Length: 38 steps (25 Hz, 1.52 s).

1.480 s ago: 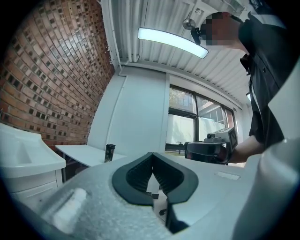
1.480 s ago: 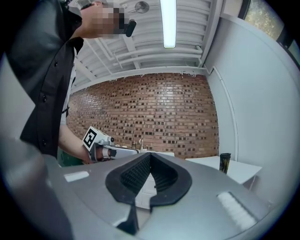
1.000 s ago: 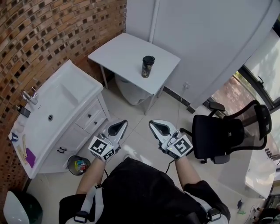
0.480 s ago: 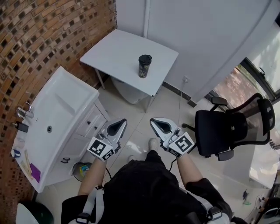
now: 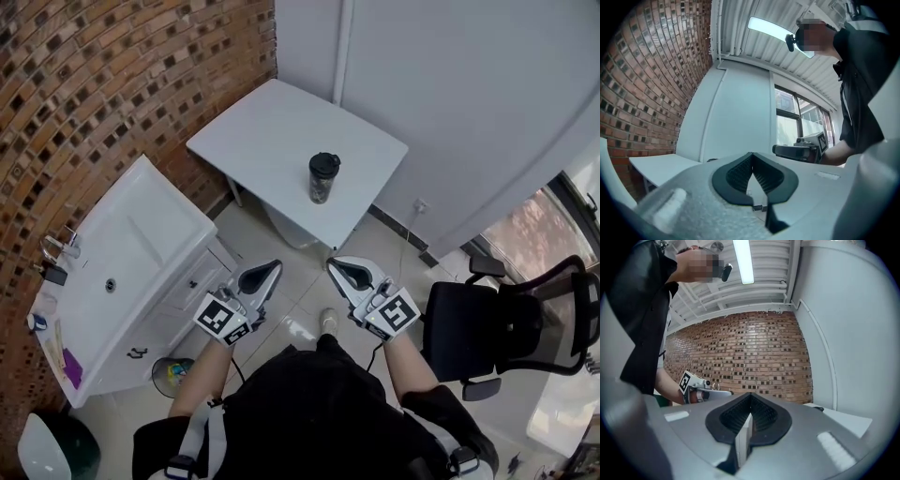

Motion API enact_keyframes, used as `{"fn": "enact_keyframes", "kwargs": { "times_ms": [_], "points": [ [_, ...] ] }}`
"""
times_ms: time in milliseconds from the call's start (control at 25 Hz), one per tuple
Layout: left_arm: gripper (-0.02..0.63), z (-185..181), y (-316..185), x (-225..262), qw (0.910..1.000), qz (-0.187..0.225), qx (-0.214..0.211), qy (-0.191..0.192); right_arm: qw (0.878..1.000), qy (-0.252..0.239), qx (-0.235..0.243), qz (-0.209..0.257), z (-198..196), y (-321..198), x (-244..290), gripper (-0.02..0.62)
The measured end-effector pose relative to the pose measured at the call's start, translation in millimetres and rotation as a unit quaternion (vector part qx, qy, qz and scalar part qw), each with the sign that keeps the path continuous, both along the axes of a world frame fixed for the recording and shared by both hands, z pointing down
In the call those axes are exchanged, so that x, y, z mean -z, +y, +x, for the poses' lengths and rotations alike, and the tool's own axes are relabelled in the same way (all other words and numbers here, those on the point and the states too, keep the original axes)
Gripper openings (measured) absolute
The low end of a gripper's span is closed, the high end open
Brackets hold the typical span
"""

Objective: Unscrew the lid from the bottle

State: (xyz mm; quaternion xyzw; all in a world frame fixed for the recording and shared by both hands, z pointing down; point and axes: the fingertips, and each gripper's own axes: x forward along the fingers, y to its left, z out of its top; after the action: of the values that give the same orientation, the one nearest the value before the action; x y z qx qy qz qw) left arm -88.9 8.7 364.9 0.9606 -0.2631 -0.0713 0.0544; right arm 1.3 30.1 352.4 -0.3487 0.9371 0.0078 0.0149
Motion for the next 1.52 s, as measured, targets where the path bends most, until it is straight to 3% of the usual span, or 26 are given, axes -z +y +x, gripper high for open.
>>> {"fn": "enact_keyframes", "kwargs": {
  "times_ms": [400, 600, 760, 1240, 1520],
  "points": [
    [0.003, 83.6, -91.1, 18.5, 0.9987, 0.029, 0.038, -0.016, 0.999, -0.006, 0.041, 0.018, 75.1, -105.2, 6.6, 0.006],
    [0.003, 95.3, -117.2, 11.9, 0.9968, 0.019, 0.076, -0.018, 0.998, -0.002, 0.065, 0.024, 91.9, -140.0, 0.2, 0.006],
    [0.003, 92.3, -131.6, 12.1, 0.9952, 0.006, 0.098, 0.005, 0.996, 0.004, 0.084, 0.021, 92.7, -159.6, 2.0, 0.006],
    [0.003, 84.8, -185.1, 0.7, 0.9980, 0.008, 0.058, -0.024, 0.998, 0.012, 0.042, 0.034, 92.8, -203.7, 18.0, 0.006],
    [0.003, 82.8, -216.0, 17.4, 0.9988, 0.023, 0.041, -0.015, 0.999, 0.004, 0.008, 0.045, 90.4, -230.1, 31.3, 0.006]
  ]
}}
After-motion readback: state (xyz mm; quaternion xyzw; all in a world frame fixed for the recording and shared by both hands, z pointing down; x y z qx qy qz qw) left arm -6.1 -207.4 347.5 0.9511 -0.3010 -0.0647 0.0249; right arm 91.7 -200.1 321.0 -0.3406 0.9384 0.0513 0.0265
